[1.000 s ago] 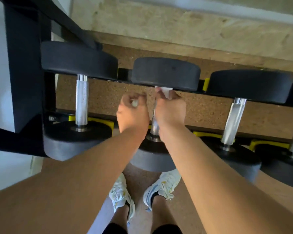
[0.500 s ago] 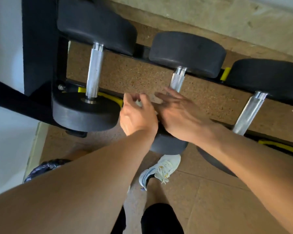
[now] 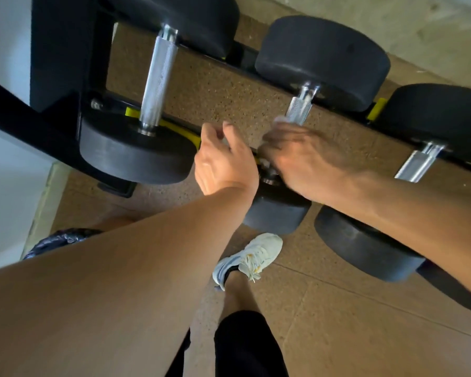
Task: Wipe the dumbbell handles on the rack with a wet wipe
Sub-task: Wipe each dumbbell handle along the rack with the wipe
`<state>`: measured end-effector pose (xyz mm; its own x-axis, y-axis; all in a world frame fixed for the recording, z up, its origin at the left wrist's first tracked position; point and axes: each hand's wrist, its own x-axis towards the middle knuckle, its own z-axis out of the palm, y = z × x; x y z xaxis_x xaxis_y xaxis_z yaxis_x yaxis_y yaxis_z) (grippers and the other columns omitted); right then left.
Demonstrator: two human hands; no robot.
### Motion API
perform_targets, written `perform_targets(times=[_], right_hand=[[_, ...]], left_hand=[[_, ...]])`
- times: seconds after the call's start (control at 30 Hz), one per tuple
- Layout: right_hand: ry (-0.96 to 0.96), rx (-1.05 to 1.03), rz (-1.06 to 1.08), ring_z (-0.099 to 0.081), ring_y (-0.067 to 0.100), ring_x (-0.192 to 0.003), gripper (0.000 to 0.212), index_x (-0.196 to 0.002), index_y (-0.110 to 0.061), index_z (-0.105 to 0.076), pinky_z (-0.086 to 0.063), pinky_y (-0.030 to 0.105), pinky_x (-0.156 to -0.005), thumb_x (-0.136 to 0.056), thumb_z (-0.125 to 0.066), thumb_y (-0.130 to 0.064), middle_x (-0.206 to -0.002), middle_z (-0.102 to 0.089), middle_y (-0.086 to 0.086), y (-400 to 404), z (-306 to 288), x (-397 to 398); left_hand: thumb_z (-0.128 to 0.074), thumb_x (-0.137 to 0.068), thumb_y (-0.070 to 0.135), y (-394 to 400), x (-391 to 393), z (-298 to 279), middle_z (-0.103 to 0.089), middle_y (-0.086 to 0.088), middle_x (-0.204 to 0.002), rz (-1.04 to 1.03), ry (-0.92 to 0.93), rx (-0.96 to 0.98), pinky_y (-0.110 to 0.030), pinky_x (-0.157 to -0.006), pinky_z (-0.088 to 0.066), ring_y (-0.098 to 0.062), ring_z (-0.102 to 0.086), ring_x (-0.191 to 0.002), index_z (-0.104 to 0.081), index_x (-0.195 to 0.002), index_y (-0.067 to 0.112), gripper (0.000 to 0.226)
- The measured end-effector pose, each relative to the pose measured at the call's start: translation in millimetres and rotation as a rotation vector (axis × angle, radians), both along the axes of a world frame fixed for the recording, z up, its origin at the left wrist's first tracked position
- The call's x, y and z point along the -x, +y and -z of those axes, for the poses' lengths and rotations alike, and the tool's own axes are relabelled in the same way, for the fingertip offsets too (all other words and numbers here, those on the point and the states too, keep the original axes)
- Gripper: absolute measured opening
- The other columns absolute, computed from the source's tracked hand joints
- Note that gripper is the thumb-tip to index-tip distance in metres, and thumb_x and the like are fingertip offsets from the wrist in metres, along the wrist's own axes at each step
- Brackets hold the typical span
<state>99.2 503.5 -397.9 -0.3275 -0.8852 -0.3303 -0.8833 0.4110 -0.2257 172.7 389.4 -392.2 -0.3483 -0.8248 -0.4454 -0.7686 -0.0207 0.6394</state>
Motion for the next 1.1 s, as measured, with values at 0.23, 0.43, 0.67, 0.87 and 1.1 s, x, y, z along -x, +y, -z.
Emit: perform_targets(times=[0.23, 0.43, 0.67, 0.87, 1.1], right_hand=[[-0.406, 0.55, 0.747, -0.066, 0.002, -0.102, 0.027, -0.119, -0.021, -0.07, -0.052, 0.018, -0.08, -0.106, -0.047, -0.025, -0.11, -0.071, -0.012, -10, -32, -7], [0.108, 0.021, 0.122, -0.04, 0.028, -0.143, 0.042, -0.132, -0.015, -0.062, -0.022, 0.039, -0.12, -0.09, -0.061, -0.007, -0.147, -0.051, 0.014, -5, 0, 29], [-0.49, 0.122, 0.44, -0.061, 0.019, -0.071, 0.02, -0.083, -0.018, -0.061, -0.041, 0.035, -0.061, -0.099, -0.05, -0.015, -0.072, -0.062, -0.001, 0, -13, -31], [-0.137, 0.587, 0.603, -0.064, -0.006, -0.103, 0.031, -0.128, -0.018, -0.065, -0.05, 0.01, -0.082, -0.102, -0.05, -0.012, -0.126, -0.068, -0.006, -9, -30, -1], [0.127, -0.082, 0.145, -0.055, 0.027, -0.125, 0.045, -0.121, -0.013, -0.066, -0.031, 0.037, -0.117, -0.09, -0.033, -0.018, -0.125, -0.066, 0.016, -15, -9, 20]], left_hand=[[-0.036, -0.103, 0.039, 1, -2, 2, -0.051, 0.007, -0.069, 0.002, 0.013, -0.002, -0.03, -0.071, -0.029, -0.02, -0.048, -0.074, -0.055, -0.09, 0.018, 0.031], [-0.035, -0.103, 0.037, 2, -1, -1, -0.049, 0.009, -0.066, 0.004, 0.025, -0.002, -0.03, -0.07, -0.028, -0.019, -0.047, -0.074, -0.057, -0.093, 0.019, 0.031], [-0.032, -0.104, 0.035, 1, 0, -2, -0.04, 0.007, -0.064, 0.024, -0.022, -0.001, -0.03, -0.069, -0.021, -0.024, -0.039, -0.075, -0.048, -0.083, 0.016, 0.032], [-0.031, -0.104, 0.037, 3, -1, -1, -0.048, 0.007, -0.066, 0.003, 0.017, -0.007, -0.032, -0.069, -0.026, -0.01, -0.043, -0.062, -0.054, -0.086, 0.016, 0.035], [-0.031, -0.103, 0.035, 2, 0, -2, -0.048, 0.005, -0.067, 0.021, 0.003, -0.005, -0.033, -0.07, -0.028, -0.016, -0.045, -0.064, -0.059, -0.093, 0.013, 0.037]])
